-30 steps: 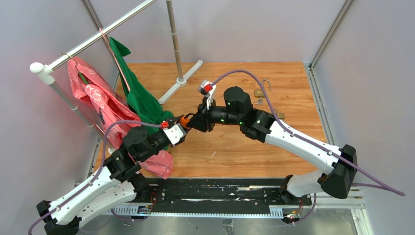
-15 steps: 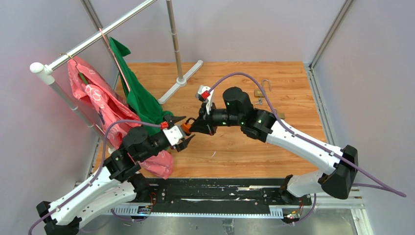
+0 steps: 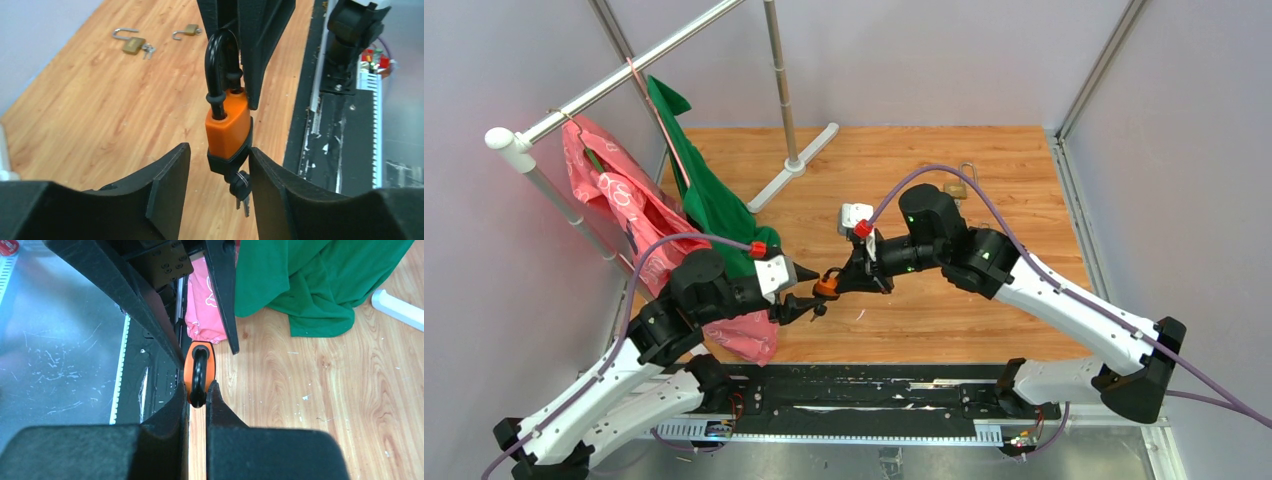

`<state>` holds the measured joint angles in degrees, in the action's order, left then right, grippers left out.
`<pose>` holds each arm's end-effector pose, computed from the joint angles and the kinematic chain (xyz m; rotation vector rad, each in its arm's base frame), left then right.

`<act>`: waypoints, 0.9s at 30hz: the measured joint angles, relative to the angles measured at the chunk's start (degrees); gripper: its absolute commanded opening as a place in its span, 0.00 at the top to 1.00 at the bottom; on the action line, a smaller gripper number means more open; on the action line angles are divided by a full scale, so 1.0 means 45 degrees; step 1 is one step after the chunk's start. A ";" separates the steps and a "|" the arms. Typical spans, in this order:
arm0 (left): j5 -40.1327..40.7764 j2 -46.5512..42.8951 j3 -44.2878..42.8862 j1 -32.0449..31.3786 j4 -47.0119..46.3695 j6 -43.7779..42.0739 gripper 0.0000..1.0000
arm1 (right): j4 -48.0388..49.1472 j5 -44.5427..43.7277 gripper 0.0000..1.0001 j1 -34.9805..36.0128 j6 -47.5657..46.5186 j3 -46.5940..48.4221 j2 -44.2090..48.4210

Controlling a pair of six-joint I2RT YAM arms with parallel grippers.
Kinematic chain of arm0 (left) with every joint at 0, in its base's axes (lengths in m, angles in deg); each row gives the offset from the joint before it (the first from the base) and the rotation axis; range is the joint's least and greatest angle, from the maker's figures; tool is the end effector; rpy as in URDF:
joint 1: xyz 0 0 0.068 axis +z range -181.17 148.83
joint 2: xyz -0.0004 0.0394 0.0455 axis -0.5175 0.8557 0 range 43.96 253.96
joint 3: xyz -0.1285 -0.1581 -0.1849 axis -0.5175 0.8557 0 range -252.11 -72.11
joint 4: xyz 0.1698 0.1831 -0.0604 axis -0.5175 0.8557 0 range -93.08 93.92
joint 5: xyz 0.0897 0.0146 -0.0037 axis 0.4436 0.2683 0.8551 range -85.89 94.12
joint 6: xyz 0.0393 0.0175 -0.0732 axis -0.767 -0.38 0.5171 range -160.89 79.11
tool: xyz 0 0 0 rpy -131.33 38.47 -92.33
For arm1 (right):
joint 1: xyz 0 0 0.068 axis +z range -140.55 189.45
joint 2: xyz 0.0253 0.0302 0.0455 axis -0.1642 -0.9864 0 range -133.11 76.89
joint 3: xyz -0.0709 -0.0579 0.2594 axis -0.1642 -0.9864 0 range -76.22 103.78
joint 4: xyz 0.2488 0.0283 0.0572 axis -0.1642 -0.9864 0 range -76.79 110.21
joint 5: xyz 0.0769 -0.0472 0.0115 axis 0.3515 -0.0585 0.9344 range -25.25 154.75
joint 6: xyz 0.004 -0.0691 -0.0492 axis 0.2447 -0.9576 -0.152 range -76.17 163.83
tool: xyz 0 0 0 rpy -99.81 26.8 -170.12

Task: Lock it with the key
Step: Lock the lock.

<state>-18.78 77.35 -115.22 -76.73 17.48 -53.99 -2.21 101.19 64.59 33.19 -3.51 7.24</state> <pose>0.0944 -0.1378 0.3330 1.1336 1.4080 -0.7587 0.1296 0.2636 0.3915 -1.4409 1.3903 1.1174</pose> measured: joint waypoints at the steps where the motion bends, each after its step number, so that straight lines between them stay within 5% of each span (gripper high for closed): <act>1: -0.0126 0.0102 0.0000 0.0000 -0.0039 0.0374 0.45 | -0.0010 0.0024 1.00 0.0019 -0.0092 0.0000 0.0049; 15: -0.1545 0.0559 0.0189 0.0005 -0.1219 0.2589 0.51 | -0.0005 0.0180 1.00 0.0248 -0.0350 0.0024 0.0209; 24: -0.1656 0.0578 0.0350 0.0005 -0.1341 0.2764 1.00 | 0.0010 0.0214 1.00 0.0248 -0.0573 0.0287 0.0209; 27: -0.1666 0.0578 0.0369 0.0015 -0.1418 0.2846 1.00 | 0.0005 0.0238 1.00 0.0253 -0.0602 0.0306 0.0209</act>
<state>-26.28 79.95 -113.56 -76.66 11.10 -41.18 -2.19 102.26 65.72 30.48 -2.13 8.18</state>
